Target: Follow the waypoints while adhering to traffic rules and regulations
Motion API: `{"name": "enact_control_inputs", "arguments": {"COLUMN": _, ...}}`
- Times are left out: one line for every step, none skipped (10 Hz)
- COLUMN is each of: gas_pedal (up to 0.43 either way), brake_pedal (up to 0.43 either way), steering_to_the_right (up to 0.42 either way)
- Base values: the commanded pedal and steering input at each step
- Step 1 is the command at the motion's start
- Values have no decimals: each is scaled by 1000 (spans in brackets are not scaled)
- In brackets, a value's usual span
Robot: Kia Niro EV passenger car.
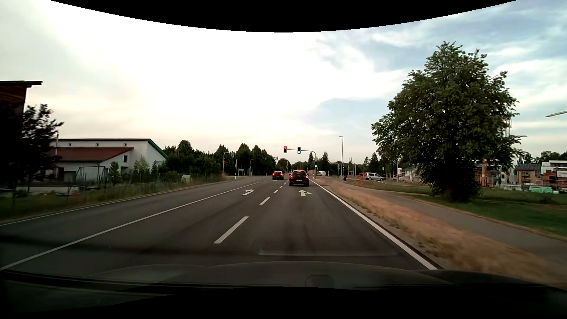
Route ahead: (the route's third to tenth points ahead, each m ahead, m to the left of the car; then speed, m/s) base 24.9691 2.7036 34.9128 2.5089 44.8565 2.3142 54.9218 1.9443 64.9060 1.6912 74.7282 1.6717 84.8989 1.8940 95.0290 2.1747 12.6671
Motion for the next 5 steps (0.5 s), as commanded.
{"name": "enact_control_inputs", "arguments": {"gas_pedal": 47, "brake_pedal": 6, "steering_to_the_right": 1}}
{"name": "enact_control_inputs", "arguments": {"gas_pedal": 39, "brake_pedal": 6, "steering_to_the_right": 4}}
{"name": "enact_control_inputs", "arguments": {"gas_pedal": 20, "brake_pedal": 6, "steering_to_the_right": 5}}
{"name": "enact_control_inputs", "arguments": {"gas_pedal": 0, "brake_pedal": 6, "steering_to_the_right": 5}}
{"name": "enact_control_inputs", "arguments": {"gas_pedal": 0, "brake_pedal": 6, "steering_to_the_right": 3}}
